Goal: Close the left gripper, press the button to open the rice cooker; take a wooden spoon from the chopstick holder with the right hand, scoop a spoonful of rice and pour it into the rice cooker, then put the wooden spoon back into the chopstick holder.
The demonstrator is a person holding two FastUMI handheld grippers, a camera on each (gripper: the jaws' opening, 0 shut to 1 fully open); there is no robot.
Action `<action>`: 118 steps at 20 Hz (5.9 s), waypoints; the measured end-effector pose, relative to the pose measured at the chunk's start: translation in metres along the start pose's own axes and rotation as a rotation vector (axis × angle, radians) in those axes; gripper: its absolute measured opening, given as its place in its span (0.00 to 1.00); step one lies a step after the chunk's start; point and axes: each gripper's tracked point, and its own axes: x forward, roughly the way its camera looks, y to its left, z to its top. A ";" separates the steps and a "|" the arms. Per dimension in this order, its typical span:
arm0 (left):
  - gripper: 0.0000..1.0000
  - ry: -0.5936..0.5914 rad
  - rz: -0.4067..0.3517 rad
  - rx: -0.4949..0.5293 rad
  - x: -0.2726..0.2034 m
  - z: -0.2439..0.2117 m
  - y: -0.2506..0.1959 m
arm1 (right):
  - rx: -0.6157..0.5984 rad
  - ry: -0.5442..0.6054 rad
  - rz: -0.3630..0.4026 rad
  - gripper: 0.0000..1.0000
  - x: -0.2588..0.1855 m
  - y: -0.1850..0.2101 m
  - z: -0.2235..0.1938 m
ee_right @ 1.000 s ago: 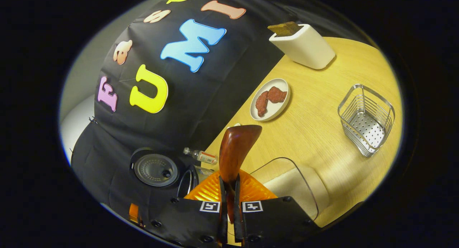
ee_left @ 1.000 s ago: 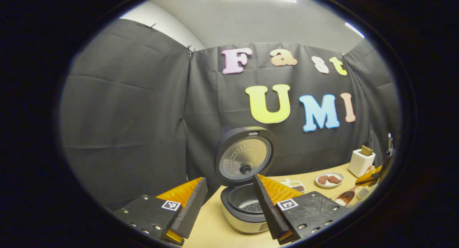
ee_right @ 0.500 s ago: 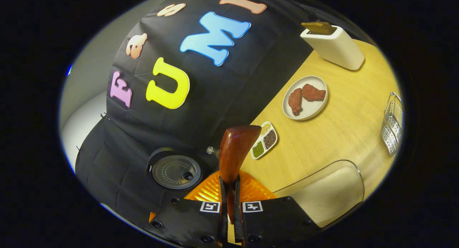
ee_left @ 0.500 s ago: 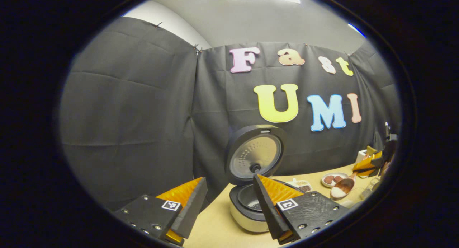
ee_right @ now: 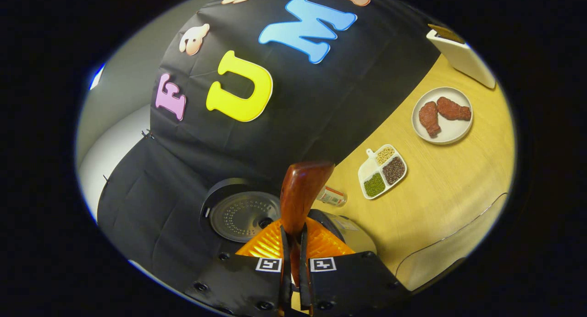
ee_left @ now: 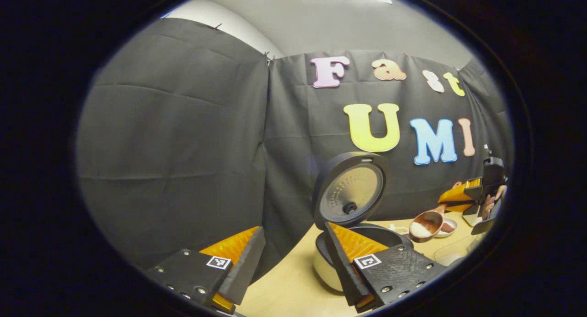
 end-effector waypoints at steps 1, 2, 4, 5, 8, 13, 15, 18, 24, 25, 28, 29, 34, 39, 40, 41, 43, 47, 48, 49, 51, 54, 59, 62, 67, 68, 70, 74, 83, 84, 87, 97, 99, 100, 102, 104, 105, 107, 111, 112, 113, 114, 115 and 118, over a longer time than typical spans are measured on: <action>0.80 0.004 0.013 0.001 -0.001 0.000 0.007 | -0.012 0.006 0.005 0.05 0.009 0.004 -0.006; 0.80 0.007 0.025 0.001 -0.003 -0.003 0.013 | -0.028 0.013 0.013 0.05 0.017 0.008 -0.010; 0.80 0.016 0.044 -0.007 -0.005 -0.007 0.023 | -0.081 0.030 0.017 0.08 0.034 0.016 -0.020; 0.80 0.021 0.053 -0.008 -0.006 -0.009 0.028 | -0.111 0.039 0.012 0.08 0.041 0.017 -0.027; 0.80 0.032 0.078 -0.006 -0.010 -0.016 0.039 | -0.174 0.069 0.018 0.04 0.063 0.024 -0.046; 0.81 0.044 0.117 -0.009 -0.018 -0.020 0.056 | -0.269 0.108 0.012 0.08 0.090 0.027 -0.078; 0.81 0.046 0.127 -0.012 -0.020 -0.022 0.061 | -0.344 0.111 0.000 0.08 0.099 0.024 -0.086; 0.81 0.054 0.140 -0.011 -0.024 -0.024 0.063 | -0.469 0.113 -0.029 0.08 0.109 0.018 -0.093; 0.81 0.056 0.150 -0.005 -0.027 -0.024 0.065 | -0.688 0.098 -0.052 0.08 0.118 0.014 -0.095; 0.81 0.055 0.150 -0.005 -0.026 -0.023 0.064 | -0.728 0.089 -0.055 0.08 0.118 0.015 -0.094; 0.81 0.051 0.146 -0.004 -0.025 -0.021 0.059 | -0.853 0.058 -0.052 0.05 0.116 0.022 -0.089; 0.81 0.052 0.143 -0.004 -0.024 -0.021 0.056 | -0.896 0.047 -0.049 0.08 0.115 0.025 -0.088; 0.81 0.051 0.131 0.000 -0.021 -0.021 0.052 | -1.160 -0.028 -0.022 0.08 0.112 0.044 -0.086; 0.82 0.046 0.126 0.005 -0.019 -0.017 0.051 | -1.307 -0.098 0.012 0.08 0.103 0.056 -0.088; 0.82 0.045 0.123 0.002 -0.019 -0.019 0.051 | -1.286 -0.102 0.017 0.08 0.101 0.057 -0.086; 0.81 0.045 0.120 0.000 -0.019 -0.018 0.050 | -1.247 -0.098 0.018 0.08 0.099 0.057 -0.083; 0.81 0.040 0.114 -0.001 -0.018 -0.016 0.050 | -1.124 -0.074 0.011 0.08 0.096 0.058 -0.076; 0.82 0.023 0.086 -0.004 -0.014 -0.006 0.039 | -0.780 -0.032 -0.010 0.09 0.082 0.054 -0.055; 0.82 0.020 0.077 -0.004 -0.009 -0.006 0.033 | -0.684 -0.026 -0.013 0.09 0.079 0.053 -0.049; 0.81 0.017 0.067 -0.003 -0.007 -0.006 0.029 | -0.596 -0.024 -0.015 0.08 0.076 0.050 -0.043; 0.81 0.012 0.049 0.000 -0.006 -0.003 0.021 | -0.458 -0.042 -0.028 0.08 0.065 0.043 -0.024; 0.81 -0.003 0.020 -0.002 -0.002 0.003 0.009 | -0.350 -0.093 -0.044 0.08 0.043 0.036 0.002; 0.82 -0.017 -0.036 -0.005 0.006 0.012 -0.018 | -0.288 -0.169 -0.072 0.08 0.001 0.026 0.041; 0.82 -0.041 -0.073 -0.010 0.009 0.022 -0.039 | -0.278 -0.205 -0.104 0.08 -0.025 0.012 0.064; 0.81 -0.065 -0.130 -0.020 0.008 0.035 -0.077 | -0.271 -0.267 -0.165 0.05 -0.072 -0.019 0.100; 0.81 -0.068 -0.141 -0.020 0.007 0.037 -0.084 | -0.267 -0.279 -0.176 0.08 -0.083 -0.025 0.106; 0.81 -0.072 -0.159 -0.019 0.004 0.039 -0.099 | -0.262 -0.301 -0.203 0.08 -0.102 -0.037 0.118; 0.81 -0.077 -0.194 -0.019 -0.006 0.044 -0.126 | -0.268 -0.338 -0.265 0.08 -0.144 -0.067 0.140; 0.82 -0.092 -0.248 -0.015 -0.031 0.053 -0.179 | -0.291 -0.403 -0.388 0.08 -0.227 -0.127 0.173; 0.82 -0.091 -0.253 -0.014 -0.033 0.052 -0.185 | -0.291 -0.409 -0.402 0.08 -0.235 -0.134 0.176; 0.82 -0.094 -0.271 -0.009 -0.040 0.057 -0.203 | -0.304 -0.429 -0.448 0.08 -0.258 -0.155 0.185; 0.82 -0.112 -0.284 0.025 -0.065 0.069 -0.226 | -0.431 -0.386 -0.610 0.09 -0.296 -0.227 0.172; 0.81 -0.114 -0.277 0.033 -0.068 0.071 -0.223 | -0.456 -0.367 -0.628 0.08 -0.296 -0.239 0.166; 0.81 -0.114 -0.273 0.036 -0.070 0.070 -0.223 | -0.461 -0.356 -0.635 0.08 -0.296 -0.245 0.162; 0.82 -0.113 -0.263 0.040 -0.073 0.071 -0.221 | -0.464 -0.331 -0.649 0.08 -0.293 -0.258 0.155; 0.81 -0.111 -0.257 0.042 -0.076 0.070 -0.219 | -0.471 -0.303 -0.662 0.06 -0.291 -0.270 0.147; 0.81 -0.110 -0.255 0.044 -0.077 0.070 -0.218 | -0.471 -0.289 -0.670 0.11 -0.289 -0.277 0.143; 0.82 -0.105 -0.249 0.049 -0.076 0.070 -0.216 | -0.462 -0.266 -0.675 0.11 -0.286 -0.286 0.136; 0.81 -0.107 -0.243 0.044 -0.075 0.072 -0.215 | -0.461 -0.237 -0.676 0.14 -0.284 -0.290 0.123; 0.81 -0.109 -0.243 0.045 -0.072 0.073 -0.216 | -0.468 -0.231 -0.672 0.16 -0.285 -0.289 0.123; 0.81 -0.111 -0.243 0.046 -0.071 0.075 -0.216 | -0.477 -0.233 -0.676 0.20 -0.290 -0.285 0.123; 0.82 -0.114 -0.245 0.046 -0.069 0.077 -0.216 | -0.493 -0.246 -0.677 0.20 -0.289 -0.287 0.128; 0.81 -0.118 -0.247 0.046 -0.067 0.081 -0.217 | -0.507 -0.254 -0.676 0.30 -0.295 -0.281 0.130; 0.82 -0.130 -0.256 0.045 -0.057 0.090 -0.218 | -0.566 -0.298 -0.699 0.86 -0.310 -0.269 0.141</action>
